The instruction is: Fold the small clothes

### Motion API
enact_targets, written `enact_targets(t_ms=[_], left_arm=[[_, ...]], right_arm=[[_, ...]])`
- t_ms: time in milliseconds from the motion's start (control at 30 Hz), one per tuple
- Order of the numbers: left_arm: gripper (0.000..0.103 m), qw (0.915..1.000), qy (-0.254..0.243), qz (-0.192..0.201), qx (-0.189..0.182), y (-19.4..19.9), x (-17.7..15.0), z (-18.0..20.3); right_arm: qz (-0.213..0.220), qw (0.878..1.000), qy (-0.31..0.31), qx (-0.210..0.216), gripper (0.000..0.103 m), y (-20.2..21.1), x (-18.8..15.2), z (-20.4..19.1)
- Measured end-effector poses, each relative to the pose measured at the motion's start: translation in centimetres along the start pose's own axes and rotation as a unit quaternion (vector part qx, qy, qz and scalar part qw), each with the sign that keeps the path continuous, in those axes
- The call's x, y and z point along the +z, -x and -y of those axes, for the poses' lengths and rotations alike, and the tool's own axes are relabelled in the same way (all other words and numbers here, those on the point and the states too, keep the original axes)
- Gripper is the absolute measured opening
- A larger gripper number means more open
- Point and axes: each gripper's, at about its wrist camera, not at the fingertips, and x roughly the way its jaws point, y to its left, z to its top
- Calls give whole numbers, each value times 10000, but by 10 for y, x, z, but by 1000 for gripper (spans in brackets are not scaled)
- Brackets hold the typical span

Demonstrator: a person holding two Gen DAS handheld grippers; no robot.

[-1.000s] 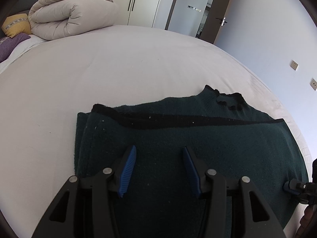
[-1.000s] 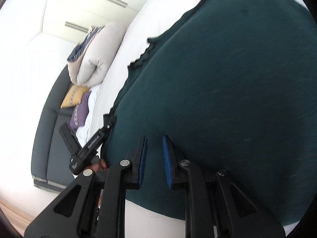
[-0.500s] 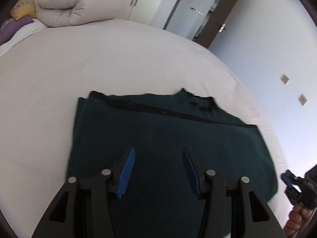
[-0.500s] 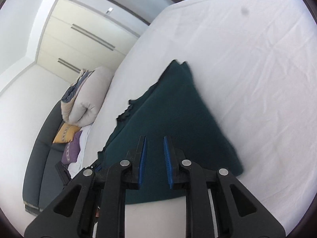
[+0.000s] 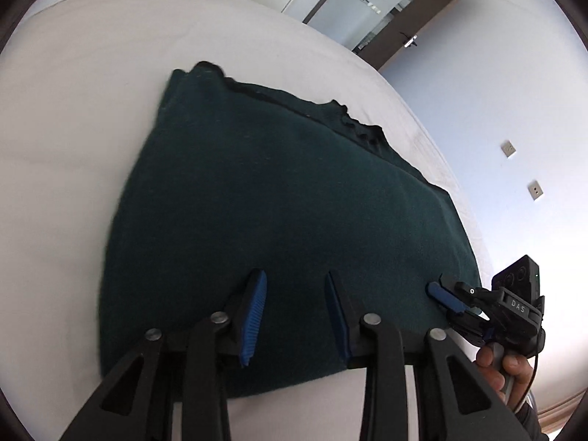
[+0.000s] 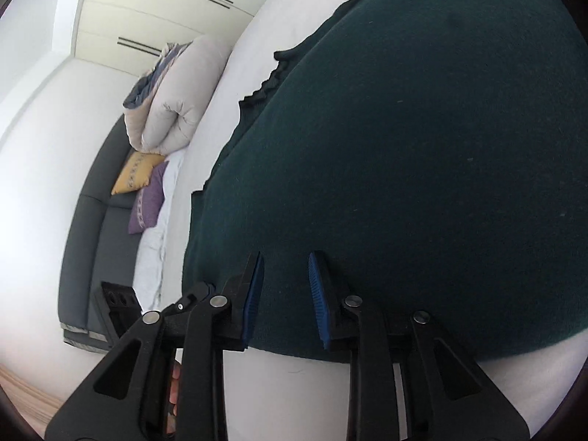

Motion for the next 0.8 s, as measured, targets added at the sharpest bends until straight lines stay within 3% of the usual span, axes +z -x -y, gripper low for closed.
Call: enact_targets(t_ms=[100,200,267,333,367,400,433,467,533,700,800], left_arm=[[22,9999,147,20,-39,13,-3,-20],[22,9995,270,90,-117,27,-8,-34],[24,9993,323,178,102,38,-10,-39],[31,9981,509,336,118,52,-14,-48],[44,9972,597,425,176,61,-16,-52],[68,9956,651,545,388,69,-16,-54],[76,9938,681,714,506,76,-15,-53],[79,9927,725,852,445,81,-14,-53],[79,9921,903,853,185,83,-7,-52],[79,9922,1115,509,-218,67,11,-58],[79,9897,1381,278,-263,52,17,-70]], right_arm=[[360,9992,-125,-147,23,20,9,21],[656,9968,-332,-322,23,52,15,41],[967,9926,-427,-593,26,78,18,51],[1299,9867,-612,-765,26,103,18,59],[1414,9843,-698,-799,26,113,18,62],[1494,9827,-717,-822,27,120,16,62],[1563,9817,-675,-850,32,125,14,59],[1605,9814,-605,-866,49,128,12,54],[1674,9817,-460,-780,59,128,7,39],[1123,9933,191,-187,59,93,14,-13],[698,9965,447,112,59,59,21,-47]])
